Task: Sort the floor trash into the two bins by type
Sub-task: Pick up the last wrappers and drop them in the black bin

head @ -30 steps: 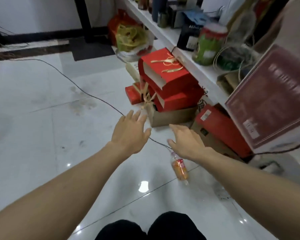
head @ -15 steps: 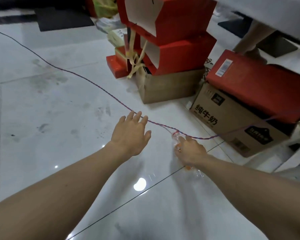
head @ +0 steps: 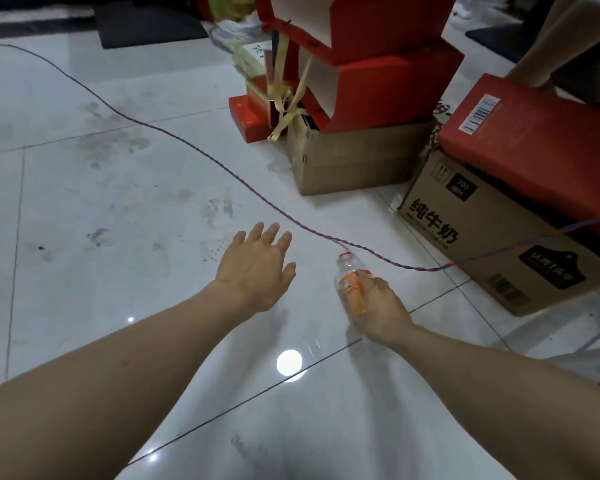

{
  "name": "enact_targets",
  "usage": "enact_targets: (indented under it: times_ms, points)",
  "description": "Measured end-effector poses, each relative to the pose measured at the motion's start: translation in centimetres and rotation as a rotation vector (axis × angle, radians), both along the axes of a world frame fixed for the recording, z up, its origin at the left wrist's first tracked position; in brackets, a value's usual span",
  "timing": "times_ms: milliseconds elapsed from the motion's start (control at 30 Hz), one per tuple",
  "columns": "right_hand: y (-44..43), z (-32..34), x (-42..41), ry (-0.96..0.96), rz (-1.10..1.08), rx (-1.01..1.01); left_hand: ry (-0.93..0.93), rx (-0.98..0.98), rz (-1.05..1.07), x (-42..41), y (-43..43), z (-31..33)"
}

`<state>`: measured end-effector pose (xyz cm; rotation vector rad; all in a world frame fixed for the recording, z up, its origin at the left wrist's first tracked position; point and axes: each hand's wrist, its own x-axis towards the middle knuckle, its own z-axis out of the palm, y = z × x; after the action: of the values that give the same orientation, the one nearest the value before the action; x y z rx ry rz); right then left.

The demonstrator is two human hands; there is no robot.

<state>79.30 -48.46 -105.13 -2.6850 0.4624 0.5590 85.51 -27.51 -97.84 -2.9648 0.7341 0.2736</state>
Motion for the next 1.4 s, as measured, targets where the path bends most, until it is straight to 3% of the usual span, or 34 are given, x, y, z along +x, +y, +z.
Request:
enact_targets:
  times_ms: [200,333,733,900,1100,1400]
  points:
    - [4.4,4.0,3.4,-0.118,0.147,0.098,-0.053,-0.028,0.119,1.1,3.1,3.2]
    - [8.6,11.3,5.0,-0.142,0.216,0.125,-0.056,-0.070,0.247,0.5,7.4,9.7]
    - [26.9,48.7,6.1,-0.225,0.515,0.279,-0.193,-0.142,0.644,-4.5,24.0,45.7]
    - [36.8,60.1,5.1,-0.197,0.609,0.360,-0.184,-0.108,0.814,-8.9,32.7,56.0]
    - [49.1,65.8,4.3,-0.144,0.644,0.401,-0.166,-0.062,0.972,-13.0,44.6,61.4]
    - [63.4,68.2,6.1,-0.134,0.689,0.467,-0.156,-0.066,1.052,-13.6,56.3,62.8]
